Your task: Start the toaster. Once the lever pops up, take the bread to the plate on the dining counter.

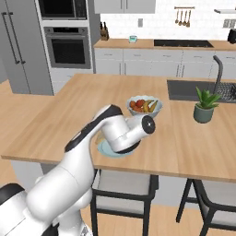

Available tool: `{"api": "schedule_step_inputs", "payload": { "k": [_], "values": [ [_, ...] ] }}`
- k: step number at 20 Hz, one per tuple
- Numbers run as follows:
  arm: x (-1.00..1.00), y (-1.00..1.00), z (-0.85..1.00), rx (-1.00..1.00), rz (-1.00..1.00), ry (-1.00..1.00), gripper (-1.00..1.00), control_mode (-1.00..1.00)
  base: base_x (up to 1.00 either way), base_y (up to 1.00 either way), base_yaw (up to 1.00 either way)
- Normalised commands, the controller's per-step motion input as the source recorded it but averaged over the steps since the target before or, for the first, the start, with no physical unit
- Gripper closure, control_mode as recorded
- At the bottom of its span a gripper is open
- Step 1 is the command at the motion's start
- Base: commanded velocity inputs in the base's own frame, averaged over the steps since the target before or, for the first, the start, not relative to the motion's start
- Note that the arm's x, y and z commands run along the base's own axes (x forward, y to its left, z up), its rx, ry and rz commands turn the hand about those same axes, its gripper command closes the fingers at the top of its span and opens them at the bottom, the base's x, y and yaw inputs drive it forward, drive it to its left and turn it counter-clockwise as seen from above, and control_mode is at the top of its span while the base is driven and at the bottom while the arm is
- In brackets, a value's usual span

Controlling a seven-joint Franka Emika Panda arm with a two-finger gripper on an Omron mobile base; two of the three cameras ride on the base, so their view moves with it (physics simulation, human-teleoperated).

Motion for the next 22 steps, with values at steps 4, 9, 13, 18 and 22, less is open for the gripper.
{"api": "schedule_step_inputs", "payload": {
  "k": [4, 9, 13, 18, 22],
  "values": [
    [0.26, -0.02, -0.37, 0.00, -0.03, 0.01, 1.00, -1.00, 0.00, 0.00, 0.00],
    [0.25, 0.00, -0.33, 0.00, -0.02, 0.02, 1.00, -1.00, 0.00, 0.00, 0.00],
    [0.32, 0.00, -0.34, 0.00, 0.00, 0.02, 1.00, -1.00, 0.00, 0.00, 0.00],
    [0.35, 0.00, -0.28, 0.00, 0.00, 0.00, 1.00, -1.00, 0.00, 0.00, 0.00],
    [0.41, 0.00, -0.24, 0.00, 0.00, 0.00, 1.00, -1.00, 0.00, 0.00, 0.00]
  ]
}}
